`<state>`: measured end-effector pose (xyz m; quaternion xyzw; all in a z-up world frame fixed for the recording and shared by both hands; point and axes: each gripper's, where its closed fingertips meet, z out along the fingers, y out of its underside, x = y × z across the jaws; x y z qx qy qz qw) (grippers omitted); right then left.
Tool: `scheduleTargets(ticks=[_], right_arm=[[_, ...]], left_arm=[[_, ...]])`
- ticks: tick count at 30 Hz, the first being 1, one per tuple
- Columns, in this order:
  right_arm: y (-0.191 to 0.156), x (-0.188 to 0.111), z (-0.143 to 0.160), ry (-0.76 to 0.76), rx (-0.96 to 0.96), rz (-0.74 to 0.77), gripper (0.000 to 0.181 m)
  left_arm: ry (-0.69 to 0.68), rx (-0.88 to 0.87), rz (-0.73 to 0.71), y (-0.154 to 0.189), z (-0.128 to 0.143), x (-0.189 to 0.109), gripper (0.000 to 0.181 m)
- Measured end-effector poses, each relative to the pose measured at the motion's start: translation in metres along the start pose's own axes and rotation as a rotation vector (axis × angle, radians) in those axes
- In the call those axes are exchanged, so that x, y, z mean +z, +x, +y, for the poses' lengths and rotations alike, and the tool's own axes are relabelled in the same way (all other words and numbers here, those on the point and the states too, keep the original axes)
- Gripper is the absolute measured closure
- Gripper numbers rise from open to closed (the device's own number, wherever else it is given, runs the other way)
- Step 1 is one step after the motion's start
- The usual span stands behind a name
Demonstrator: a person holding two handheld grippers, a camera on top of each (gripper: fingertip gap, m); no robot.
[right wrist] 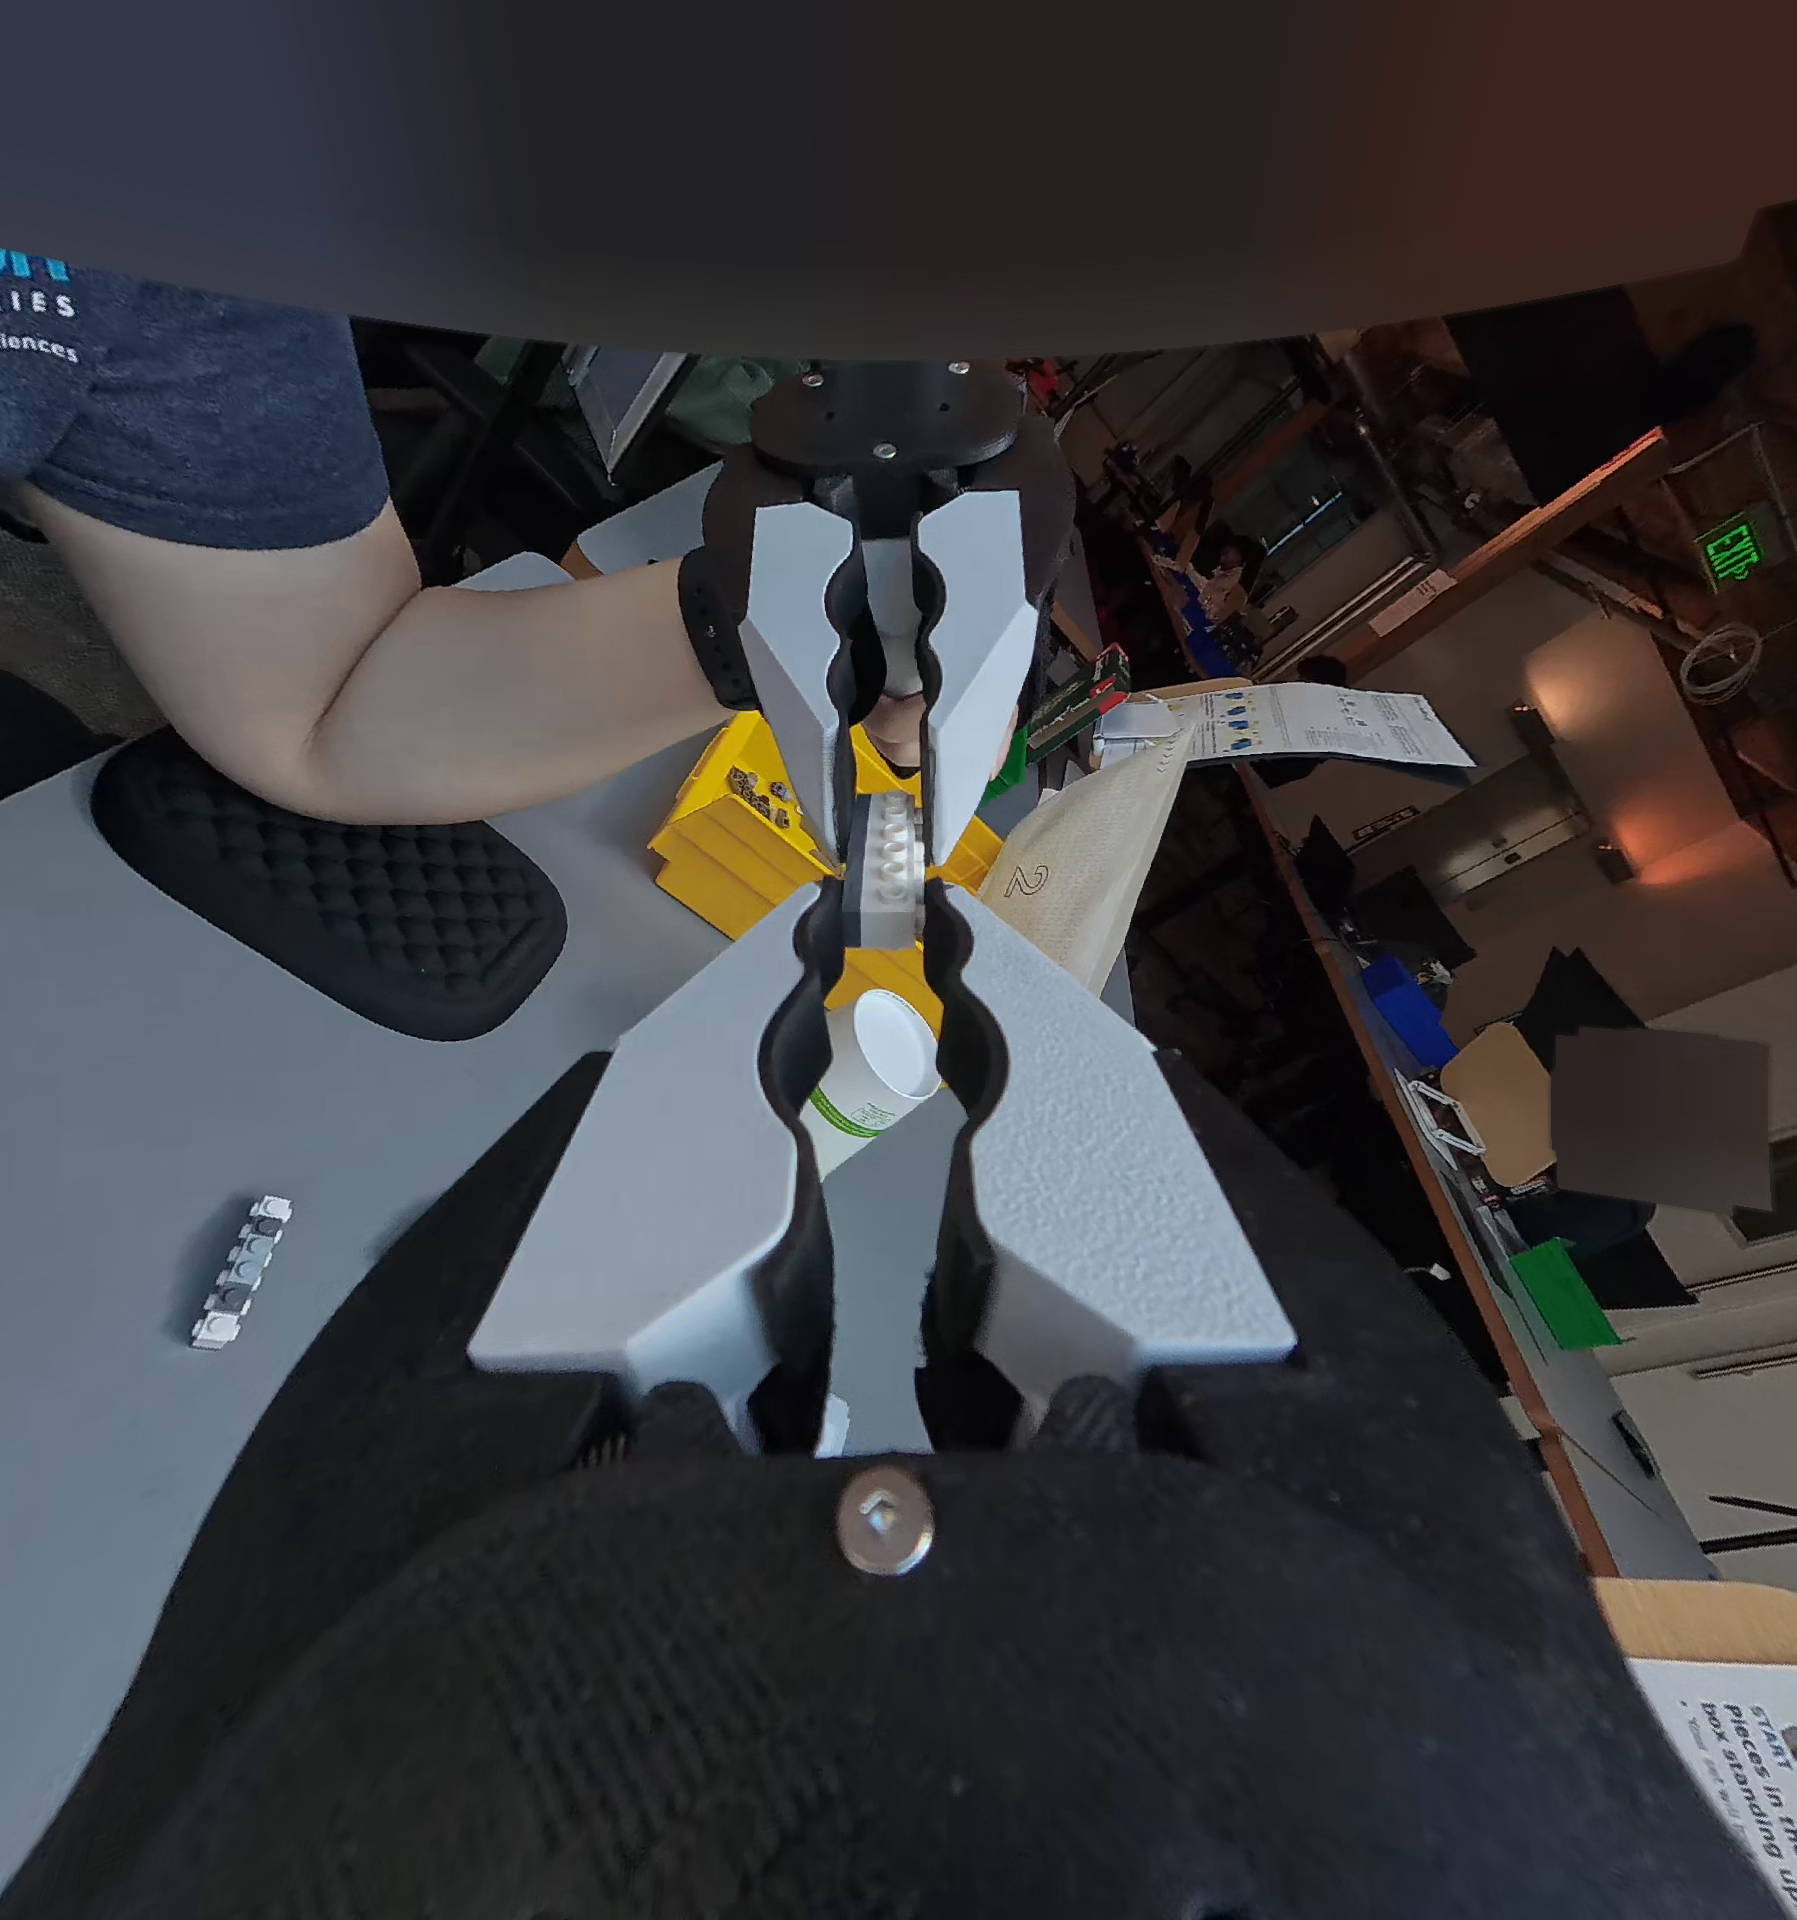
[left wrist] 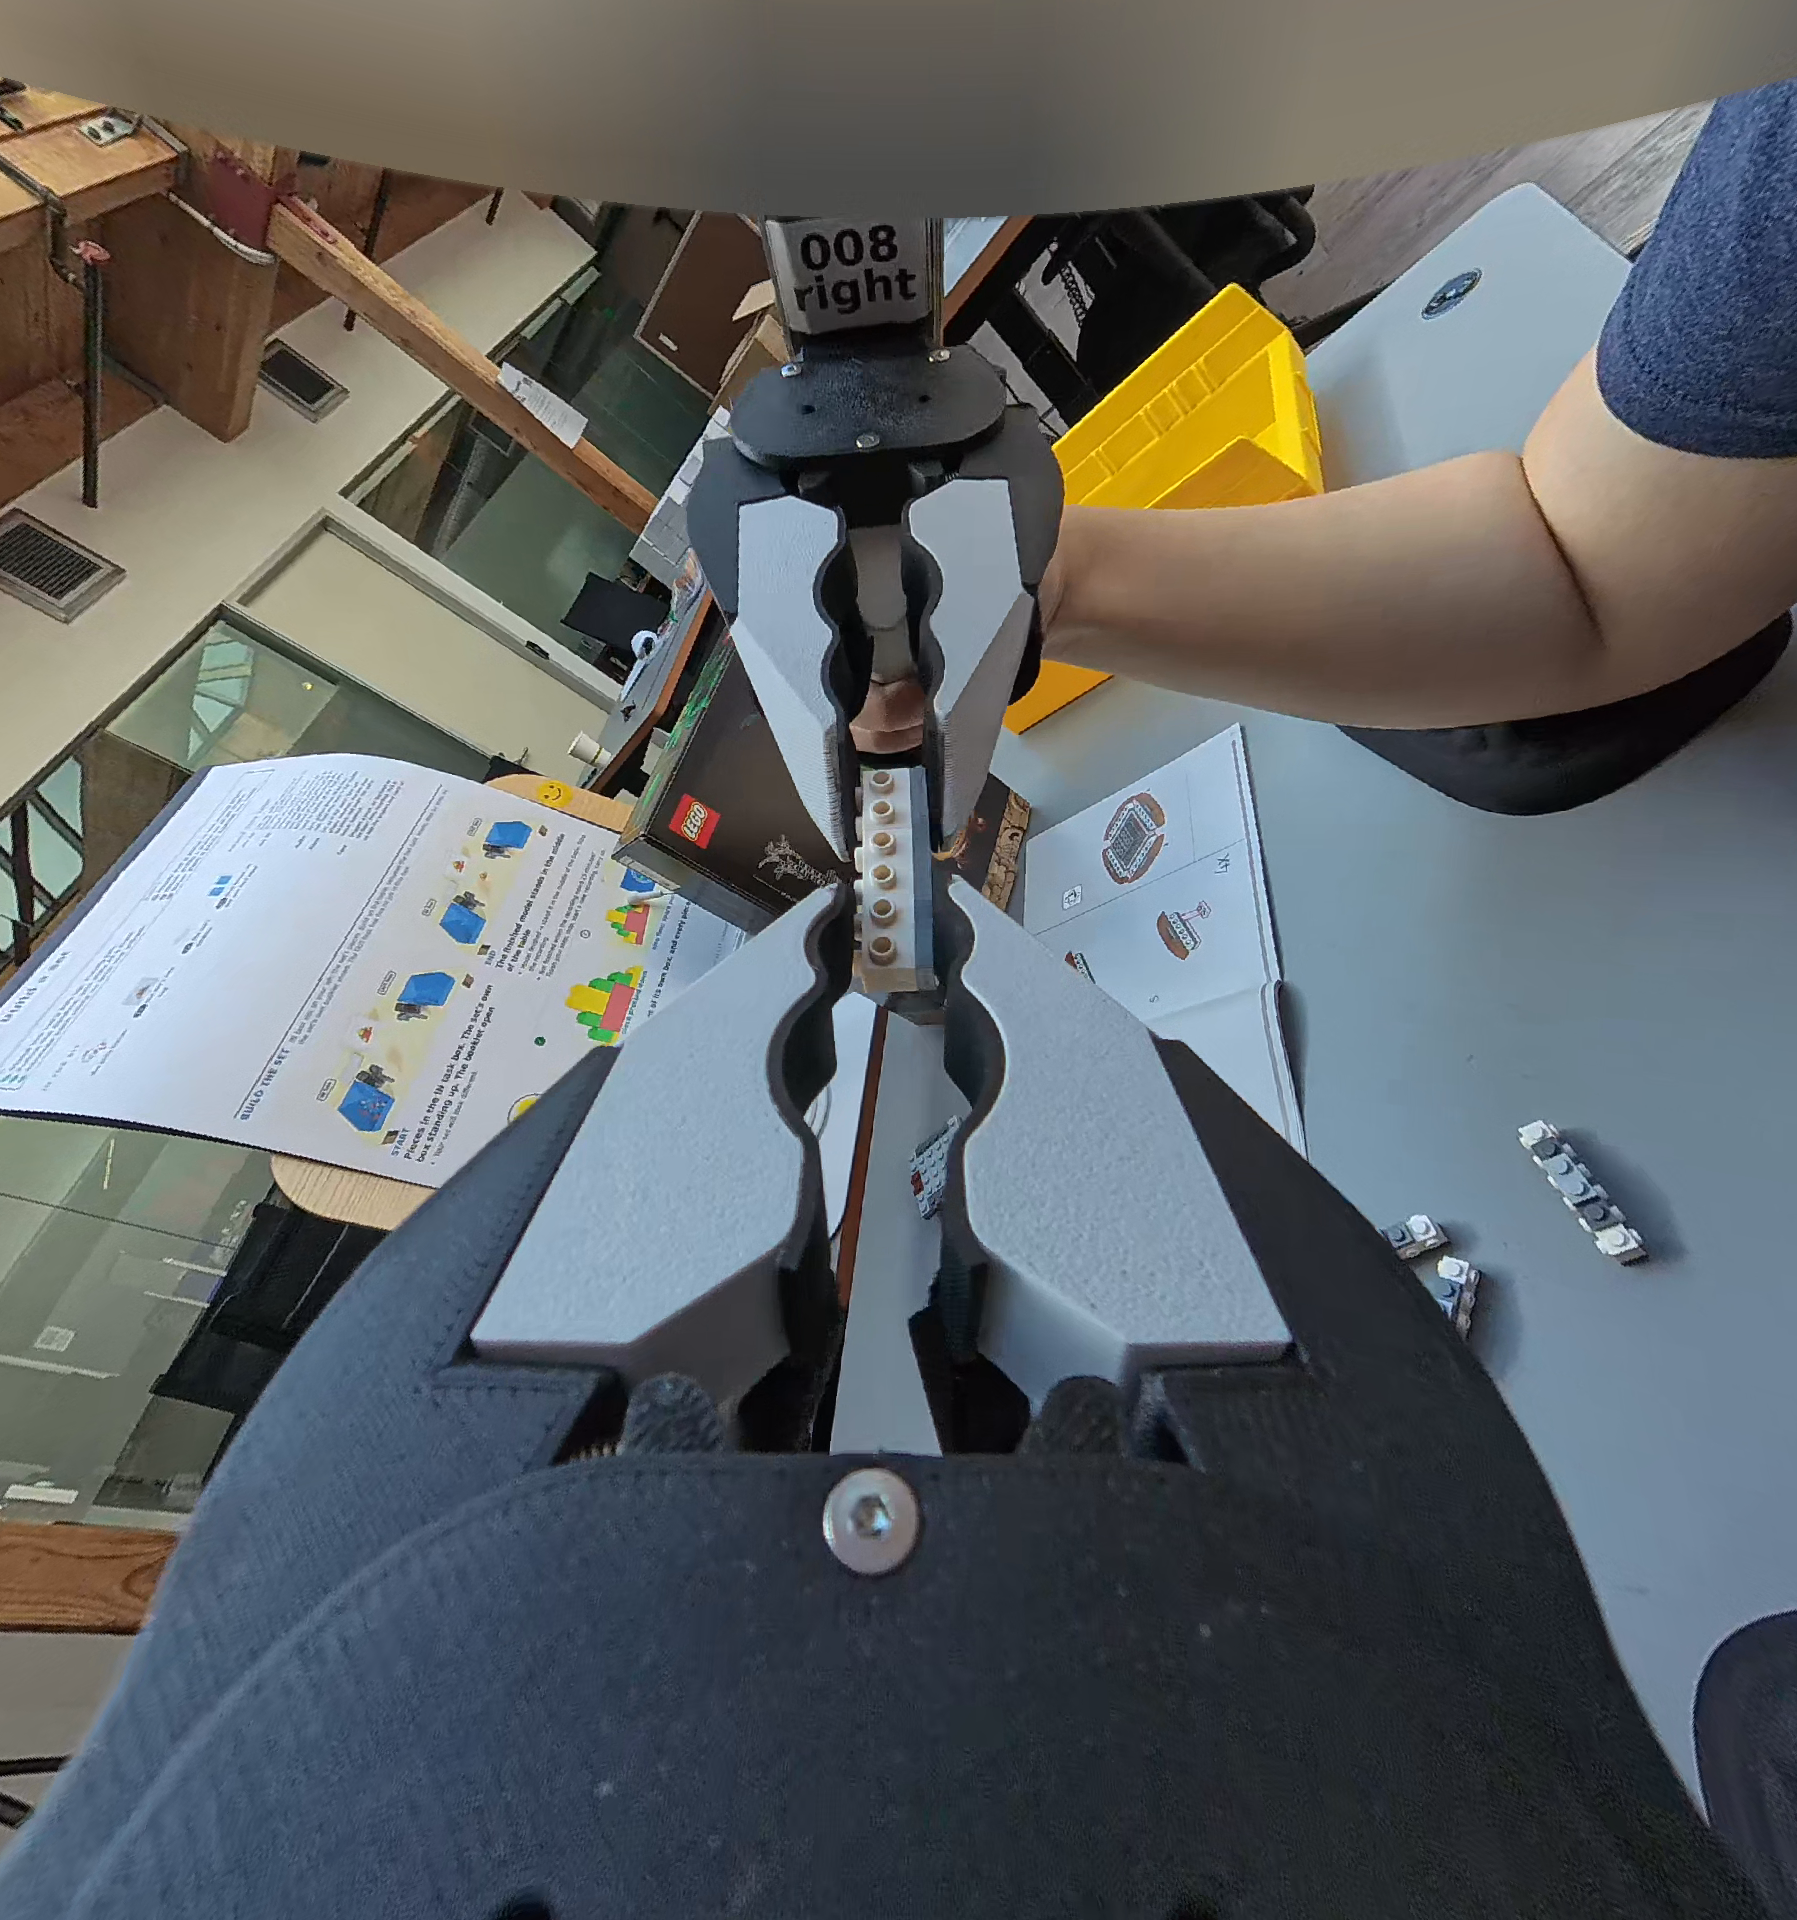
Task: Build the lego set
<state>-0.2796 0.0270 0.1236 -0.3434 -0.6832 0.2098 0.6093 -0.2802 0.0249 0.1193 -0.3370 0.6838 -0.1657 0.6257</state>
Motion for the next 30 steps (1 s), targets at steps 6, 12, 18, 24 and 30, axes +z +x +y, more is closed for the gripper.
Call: scheduleTargets(ticks=[6,12,18,24,30], right_arm=[[0.007,-0.004,-0.006,0.039,0.027,0.021,0.167],[0.006,-0.005,-0.007,0.049,0.013,0.017,0.167],[0.002,-0.004,-0.005,0.060,0.061,-0.032,0.166],[0.026,-0.009,0.007,0.108,0.759,-0.148,0.143],[-0.003,0.004,0.049,-0.038,1.085,-0.379,0.158]], left_arm=[[0.050,-0.030,-0.020,-0.004,-0.007,0.000,0.168],[0.080,-0.010,-0.030,-0.005,-0.011,0.005,0.169],[0.045,0.034,-0.021,-0.001,-0.009,0.005,0.170],[-0.029,0.080,-0.042,-0.002,0.003,0.007,0.170],[-0.212,0.196,0.025,0.013,0.040,0.028,0.169]])
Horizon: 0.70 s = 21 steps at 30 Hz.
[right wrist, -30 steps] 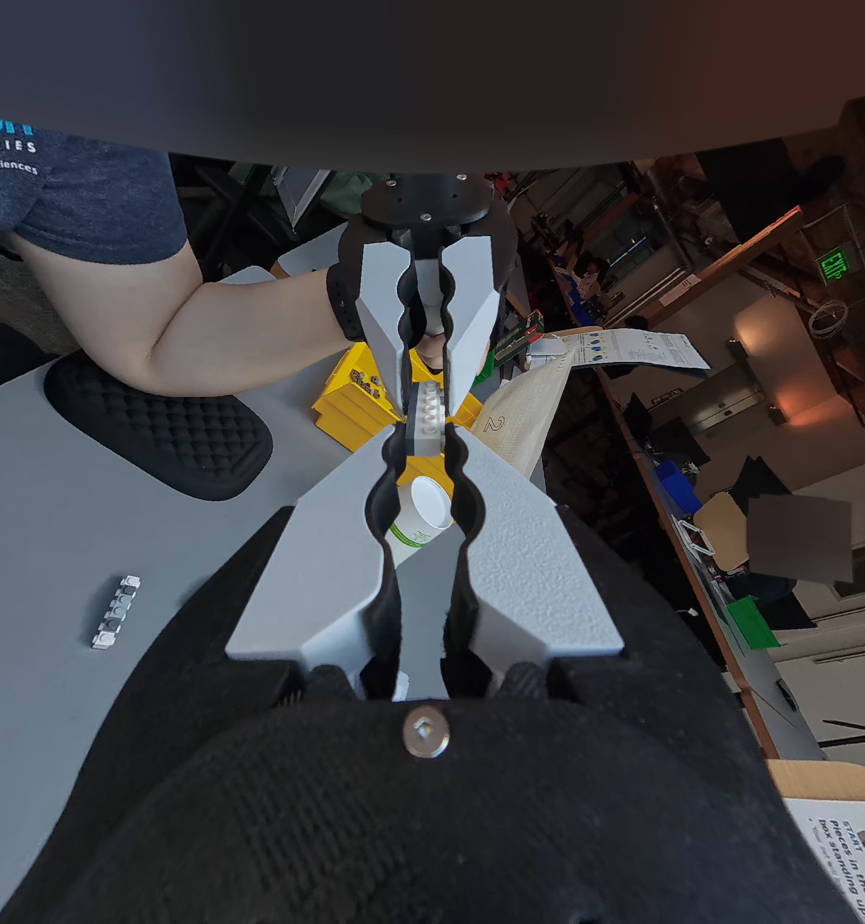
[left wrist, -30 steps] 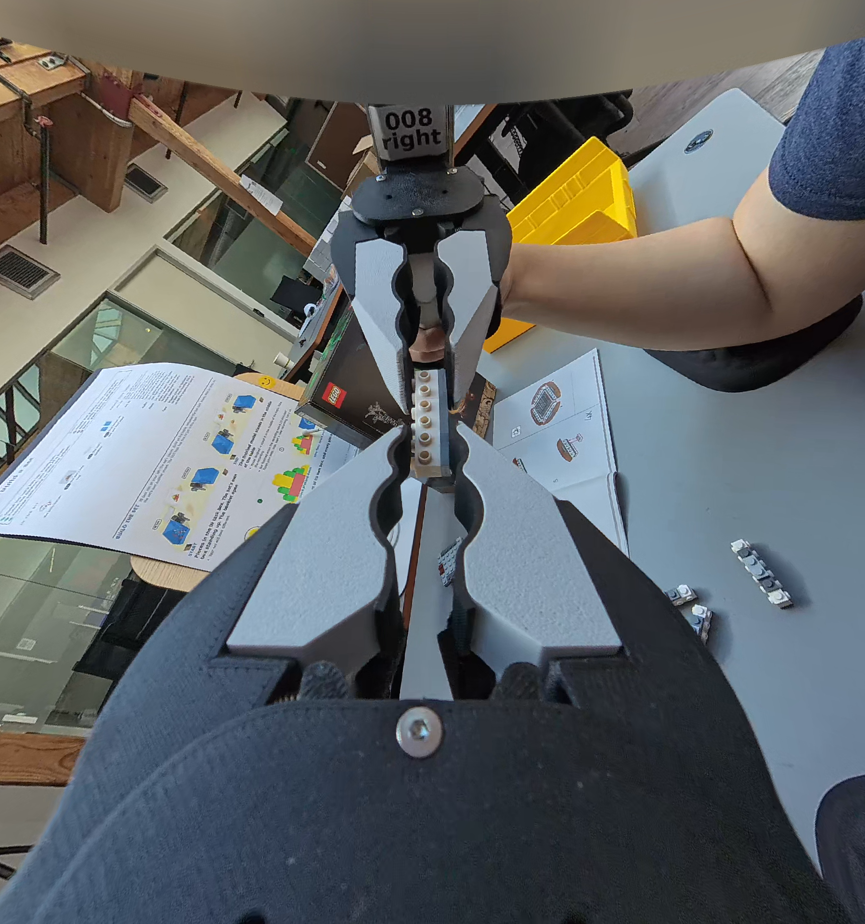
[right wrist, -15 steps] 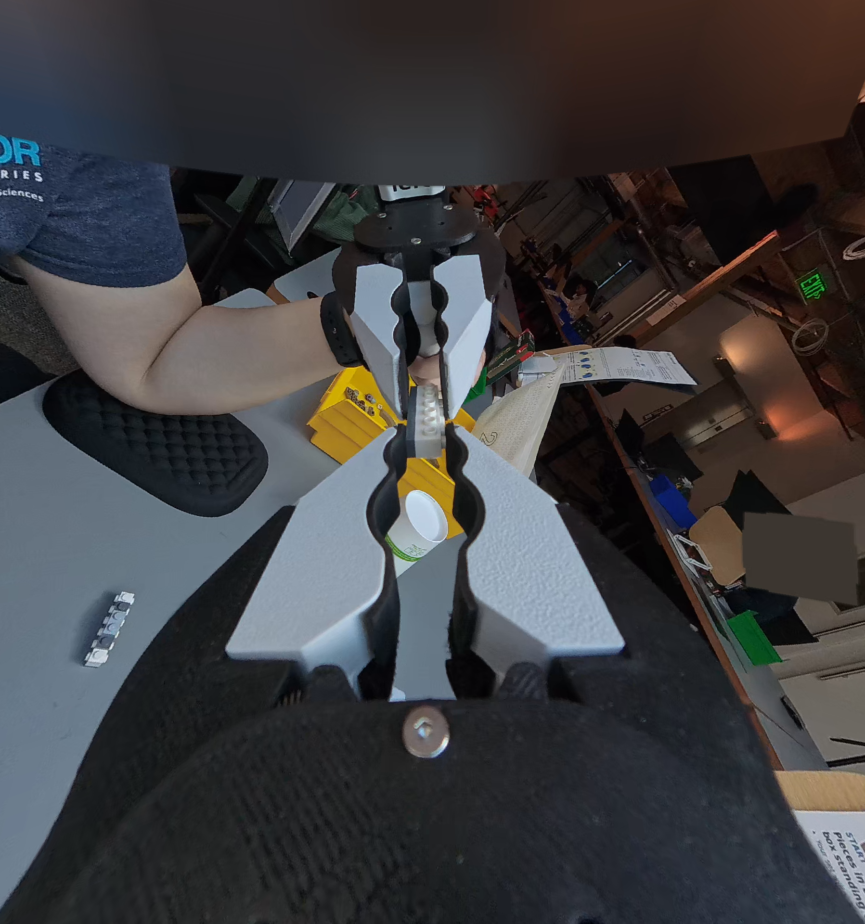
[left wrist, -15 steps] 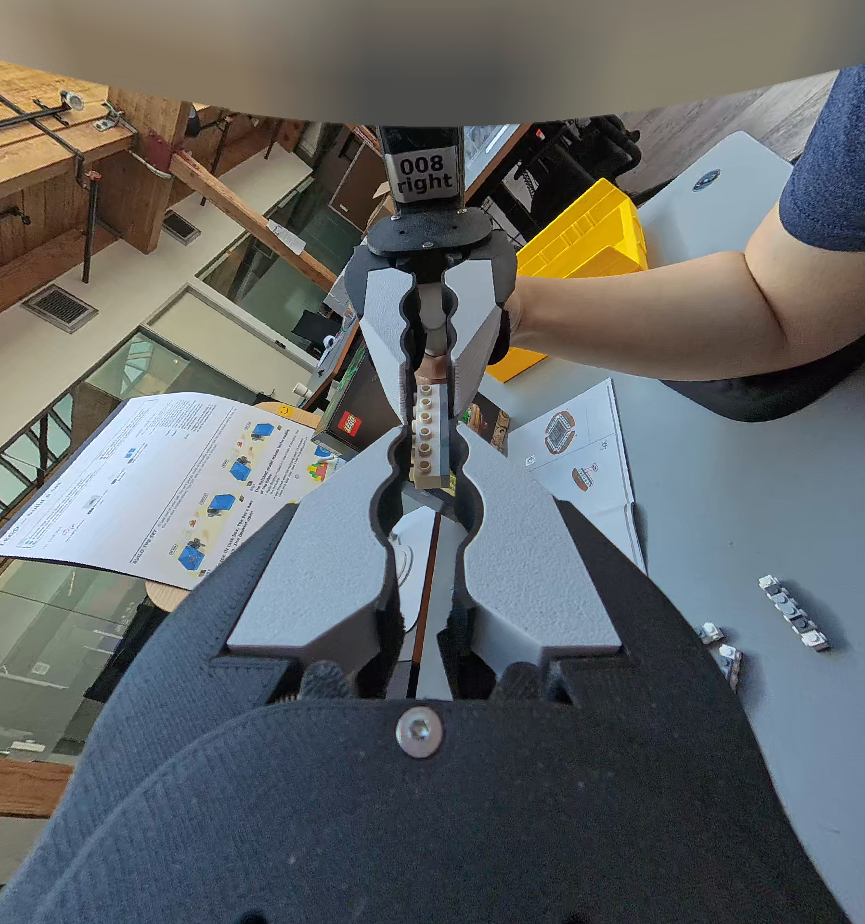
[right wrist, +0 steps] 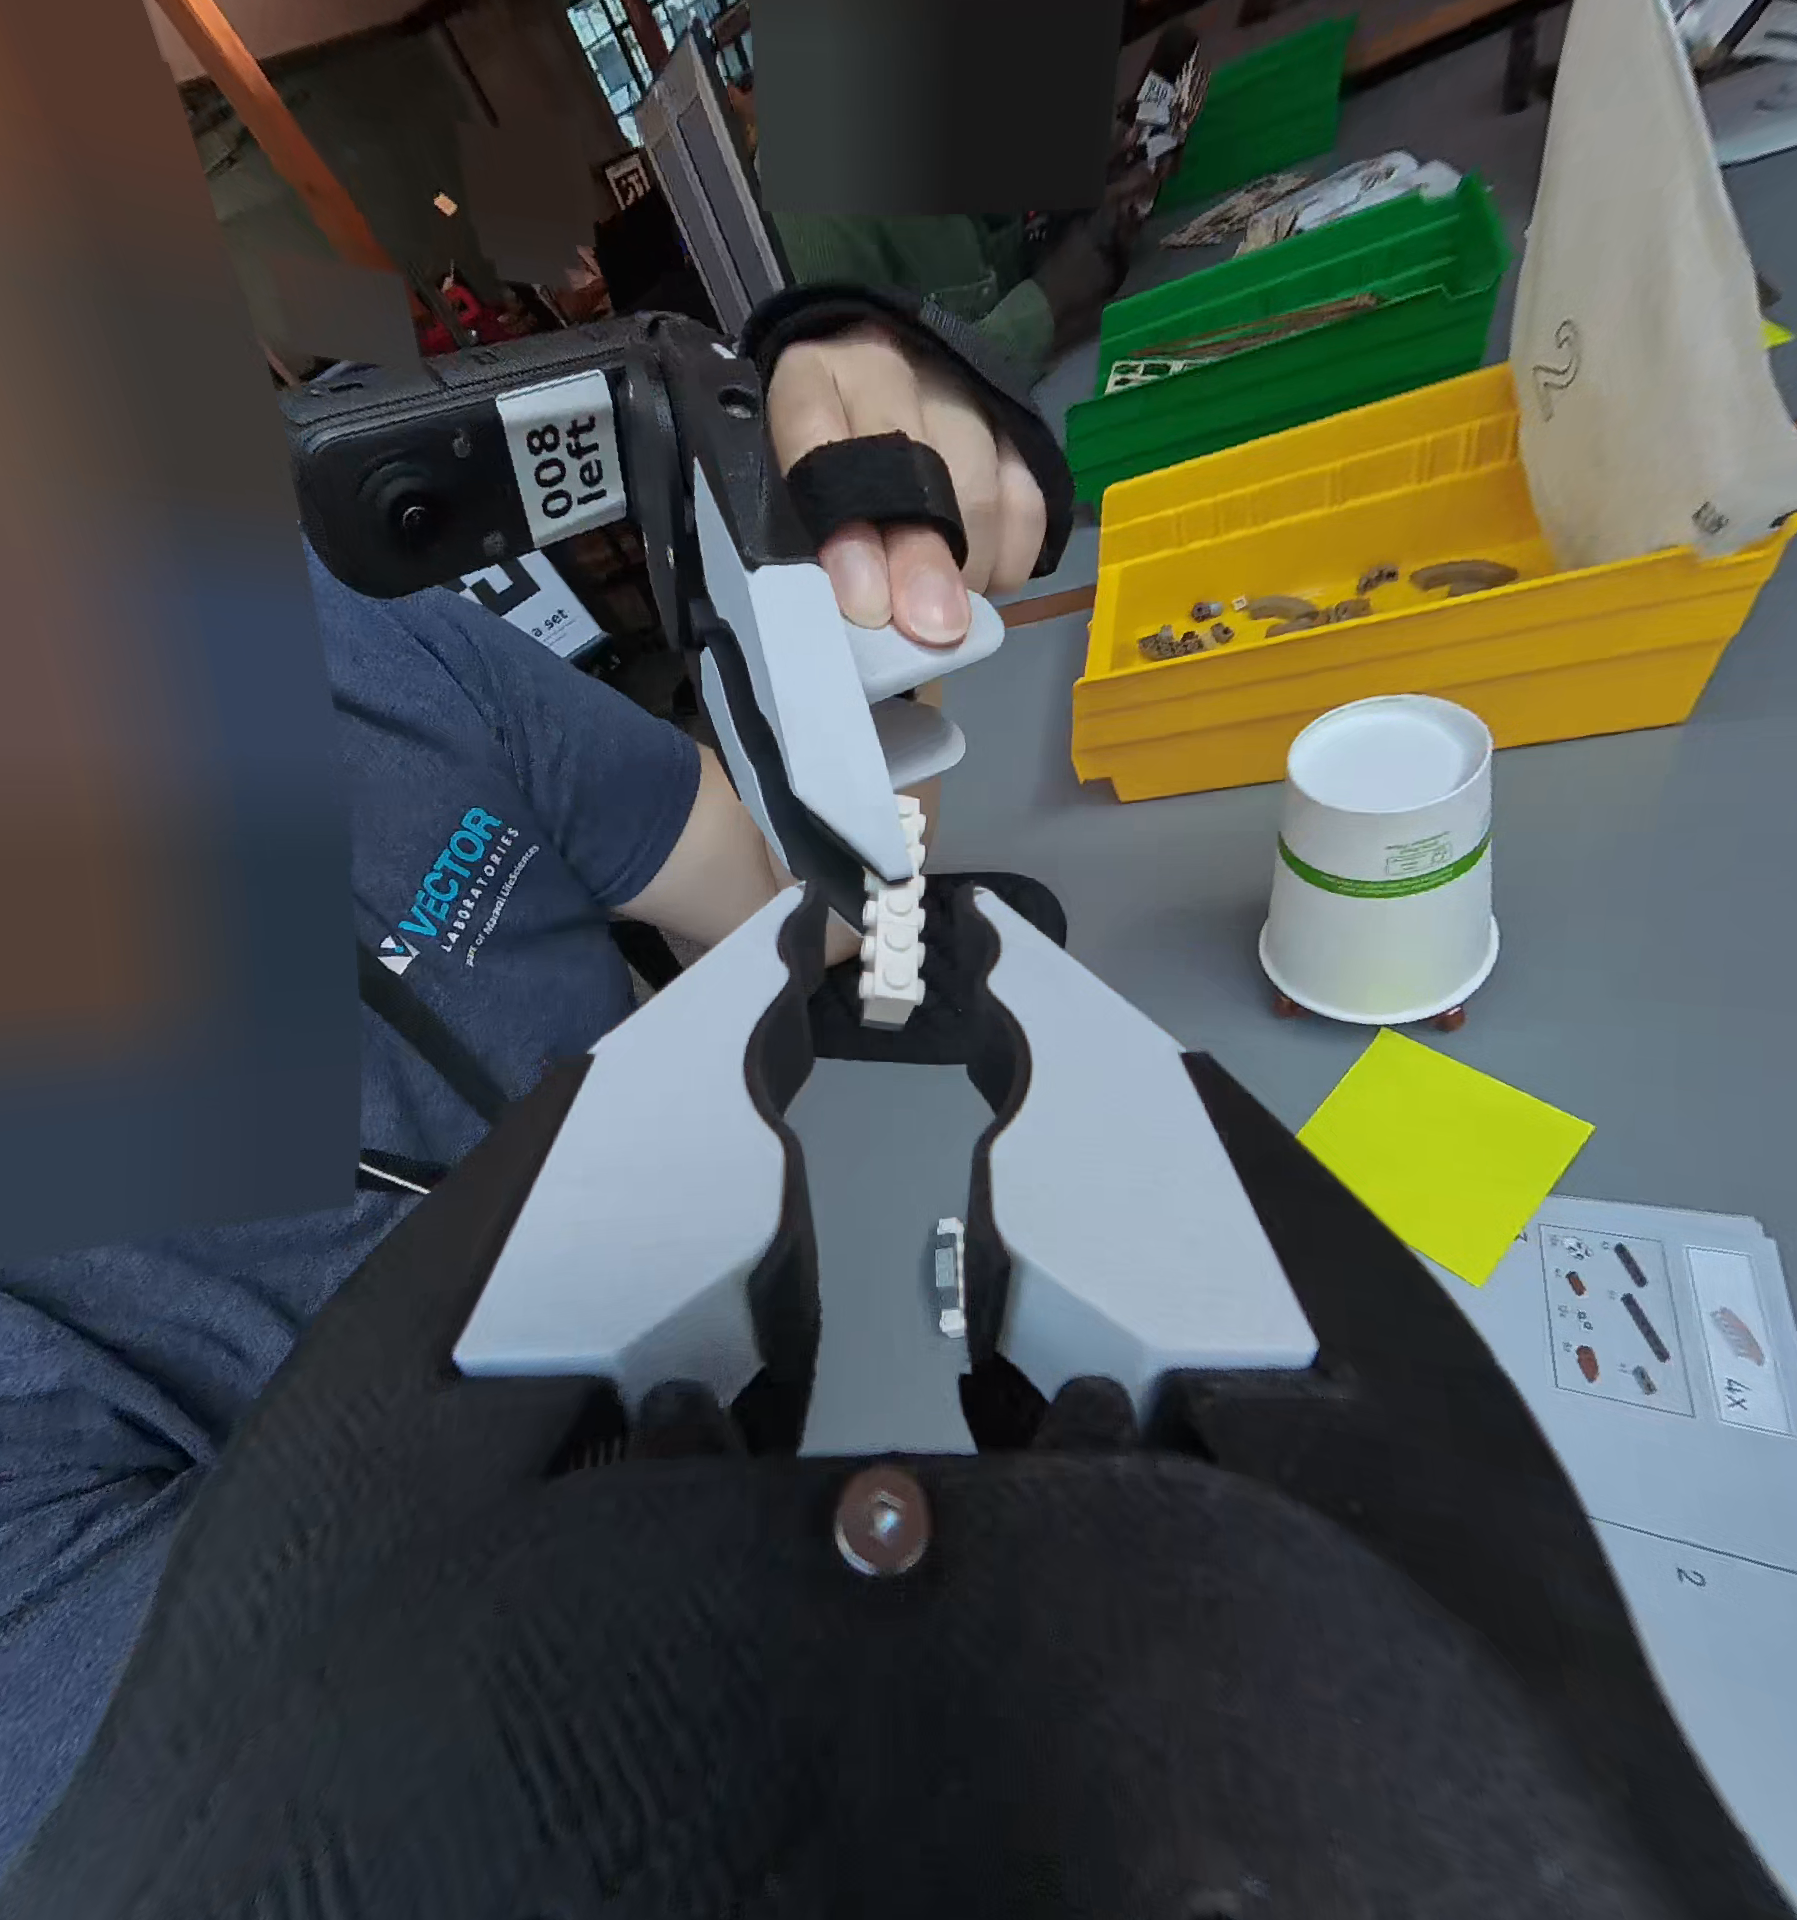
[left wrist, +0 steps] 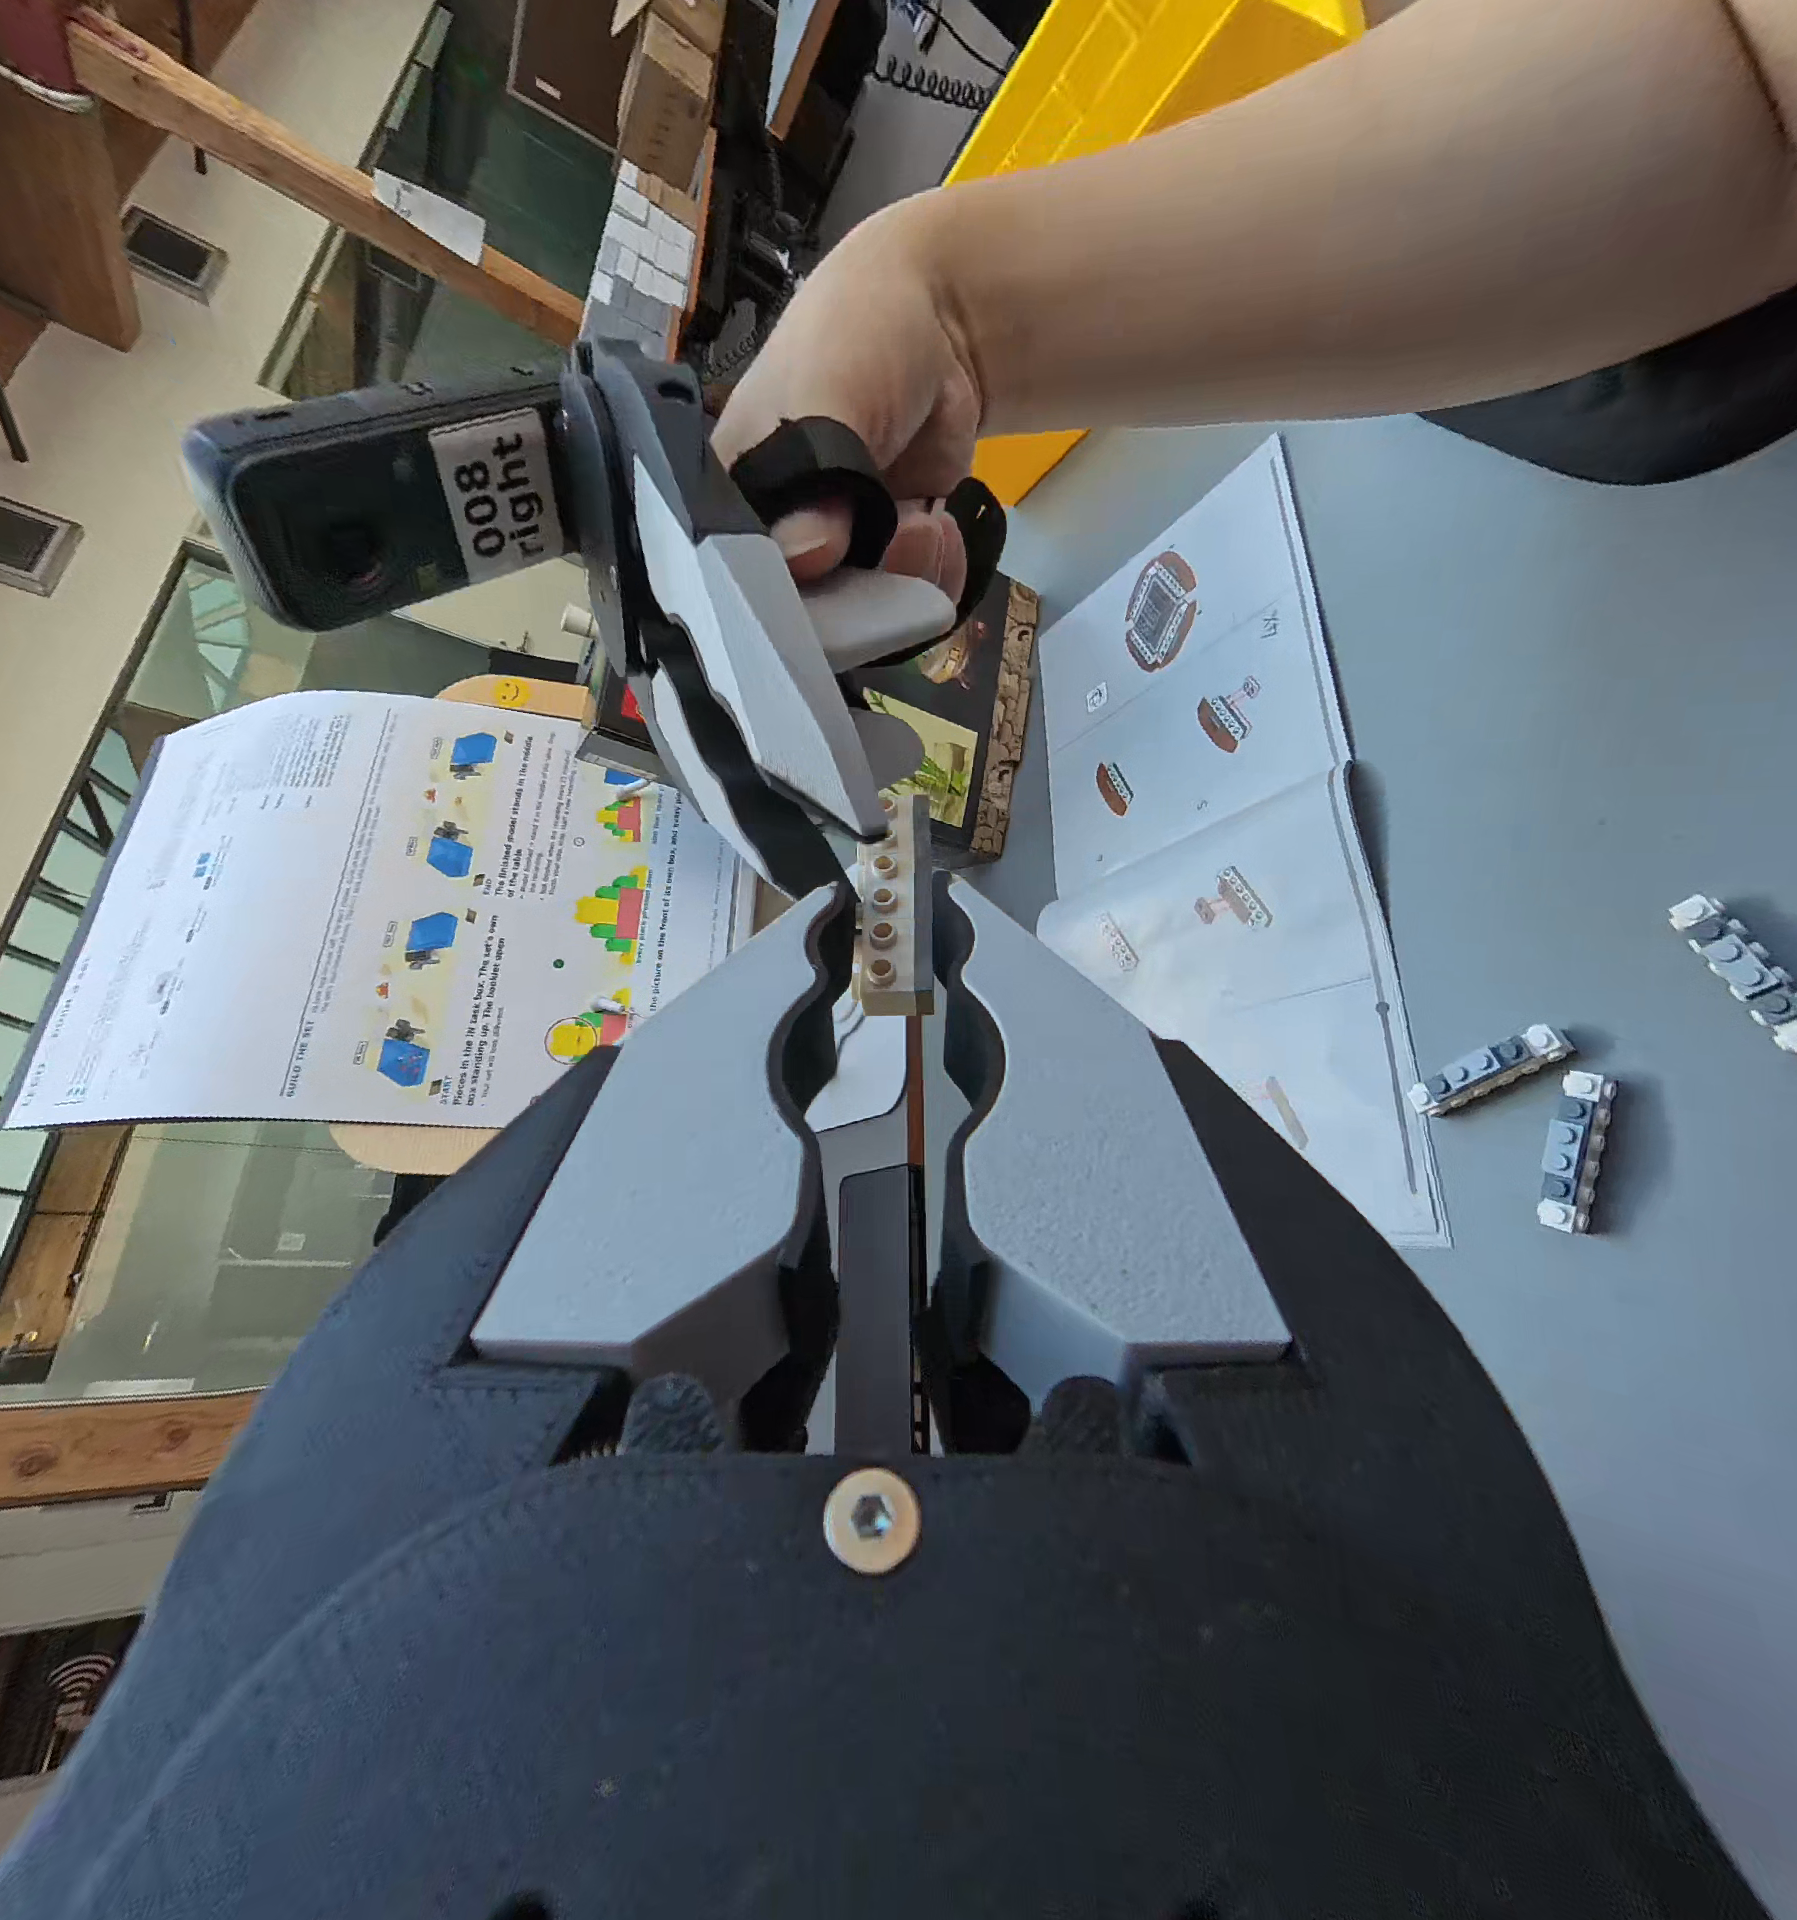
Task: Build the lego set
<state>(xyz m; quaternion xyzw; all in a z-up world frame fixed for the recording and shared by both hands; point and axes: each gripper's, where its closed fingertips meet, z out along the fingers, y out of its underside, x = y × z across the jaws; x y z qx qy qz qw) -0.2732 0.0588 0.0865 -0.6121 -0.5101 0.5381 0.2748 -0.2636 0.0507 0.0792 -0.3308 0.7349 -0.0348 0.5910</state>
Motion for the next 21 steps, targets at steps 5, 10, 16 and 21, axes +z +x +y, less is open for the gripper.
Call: scheduleTargets(ticks=[5,10,16,21], right_arm=[[0.002,0.004,0.015,-0.054,0.052,-0.076,0.175],[0.006,0.004,0.025,-0.098,0.043,-0.073,0.174],[0.008,0.004,0.028,-0.095,0.085,-0.094,0.170],[0.004,0.005,0.026,-0.073,0.133,-0.150,0.156]], left_arm=[[-0.010,0.001,0.075,0.014,0.001,0.008,0.169],[-0.030,0.013,0.120,0.023,0.003,0.014,0.169],[-0.032,0.006,0.131,0.024,0.004,0.015,0.170],[-0.023,0.020,0.114,0.022,0.001,0.012,0.169]])
